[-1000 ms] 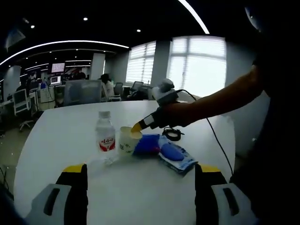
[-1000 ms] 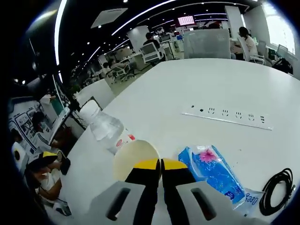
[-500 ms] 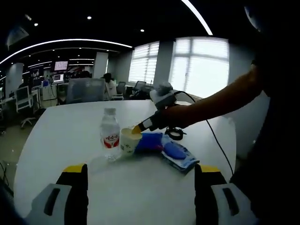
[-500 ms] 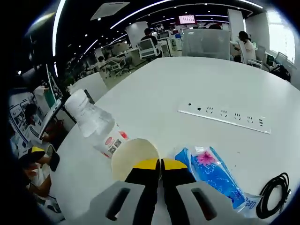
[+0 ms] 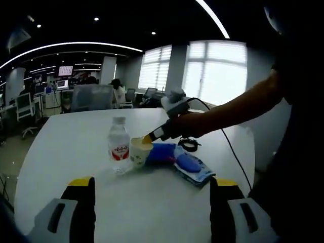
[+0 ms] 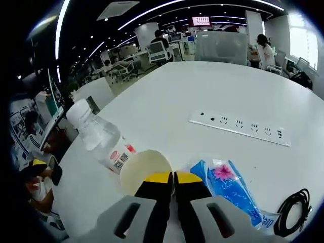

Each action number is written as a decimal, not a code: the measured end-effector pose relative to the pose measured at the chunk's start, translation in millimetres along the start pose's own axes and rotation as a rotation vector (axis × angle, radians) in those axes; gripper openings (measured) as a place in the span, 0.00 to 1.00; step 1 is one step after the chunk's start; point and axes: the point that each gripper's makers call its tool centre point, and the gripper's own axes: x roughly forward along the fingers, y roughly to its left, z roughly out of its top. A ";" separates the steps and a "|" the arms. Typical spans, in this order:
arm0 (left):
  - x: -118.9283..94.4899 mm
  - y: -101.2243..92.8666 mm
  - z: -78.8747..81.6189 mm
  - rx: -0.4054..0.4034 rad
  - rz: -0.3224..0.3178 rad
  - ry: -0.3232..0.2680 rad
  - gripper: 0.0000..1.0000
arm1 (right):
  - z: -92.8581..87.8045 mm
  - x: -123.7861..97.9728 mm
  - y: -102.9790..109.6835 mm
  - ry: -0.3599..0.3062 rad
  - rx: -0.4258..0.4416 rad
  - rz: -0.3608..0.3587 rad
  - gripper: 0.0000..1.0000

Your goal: Arrange the tabletop items into an orderly group along one side of the table until the central work area is clear of visible clutter.

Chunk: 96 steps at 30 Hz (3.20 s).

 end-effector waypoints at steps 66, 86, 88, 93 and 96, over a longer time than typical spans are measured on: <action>55.1 -53.9 18.1 0.064 -0.107 0.024 1.00 | -55.0 -100.4 -59.8 -0.142 0.023 -0.034 0.62; 45.2 -57.9 15.8 0.061 -0.098 0.032 1.00 | -51.7 -70.3 -69.1 -0.109 -0.095 -0.021 0.47; 44.0 -57.5 13.1 0.058 -0.096 0.040 1.00 | -51.2 -66.9 -69.9 -0.103 -0.101 -0.021 0.45; 42.1 -54.9 10.6 0.049 -0.088 0.045 1.00 | -50.2 -57.8 -68.0 -0.080 -0.143 -0.019 0.38; 42.2 -52.2 11.1 0.049 -0.085 0.044 1.00 | -48.6 -50.8 -66.9 -0.067 -0.158 -0.018 0.35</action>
